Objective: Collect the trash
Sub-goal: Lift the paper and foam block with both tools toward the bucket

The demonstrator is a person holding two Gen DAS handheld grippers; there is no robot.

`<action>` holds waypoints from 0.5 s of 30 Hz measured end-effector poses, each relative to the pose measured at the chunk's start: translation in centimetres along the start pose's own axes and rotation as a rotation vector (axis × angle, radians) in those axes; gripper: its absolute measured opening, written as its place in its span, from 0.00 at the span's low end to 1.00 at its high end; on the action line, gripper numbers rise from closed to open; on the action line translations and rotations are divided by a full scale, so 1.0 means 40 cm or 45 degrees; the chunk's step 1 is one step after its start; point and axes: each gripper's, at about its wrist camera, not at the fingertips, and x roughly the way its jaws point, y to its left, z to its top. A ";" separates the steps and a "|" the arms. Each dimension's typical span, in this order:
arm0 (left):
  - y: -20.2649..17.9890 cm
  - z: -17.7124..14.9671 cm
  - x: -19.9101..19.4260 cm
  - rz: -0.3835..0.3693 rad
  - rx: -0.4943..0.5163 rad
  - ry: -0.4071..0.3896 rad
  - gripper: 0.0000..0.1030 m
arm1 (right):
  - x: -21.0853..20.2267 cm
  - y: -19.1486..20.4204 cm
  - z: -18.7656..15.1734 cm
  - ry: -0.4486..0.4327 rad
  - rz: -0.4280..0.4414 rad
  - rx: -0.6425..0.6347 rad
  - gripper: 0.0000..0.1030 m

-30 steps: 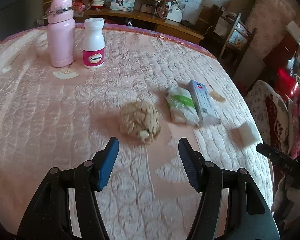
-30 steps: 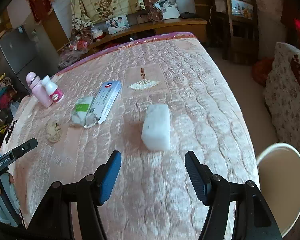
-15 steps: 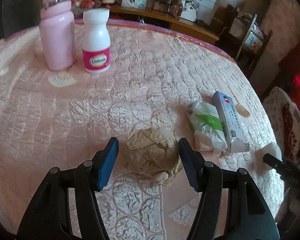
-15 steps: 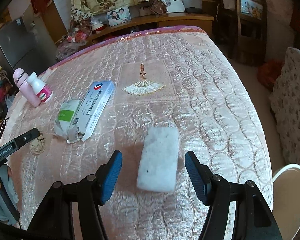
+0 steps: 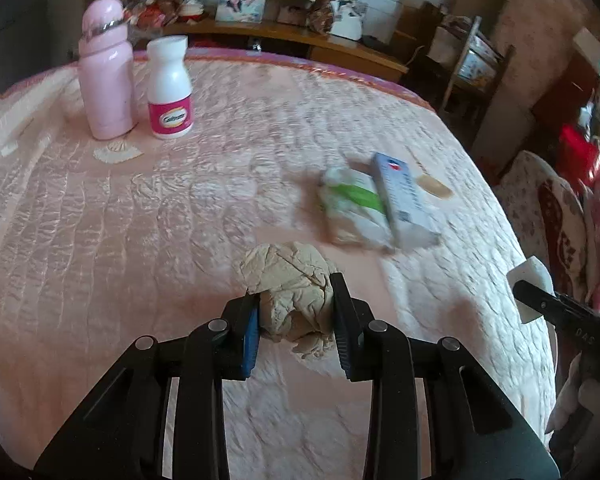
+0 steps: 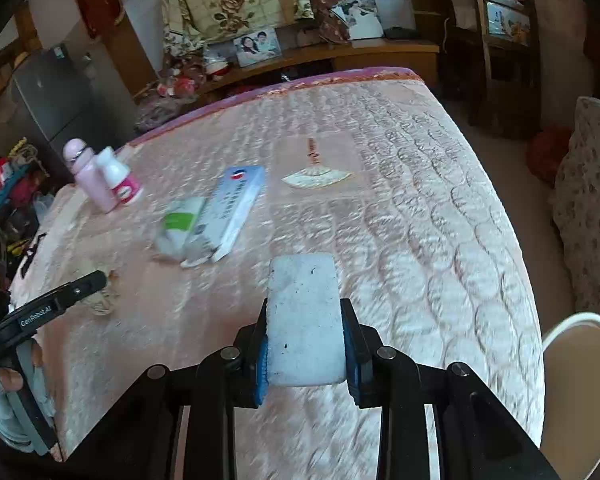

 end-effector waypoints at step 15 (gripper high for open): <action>-0.199 -0.100 -0.136 -0.050 0.144 -0.082 0.28 | -0.184 0.000 -0.125 -0.083 0.008 0.013 0.28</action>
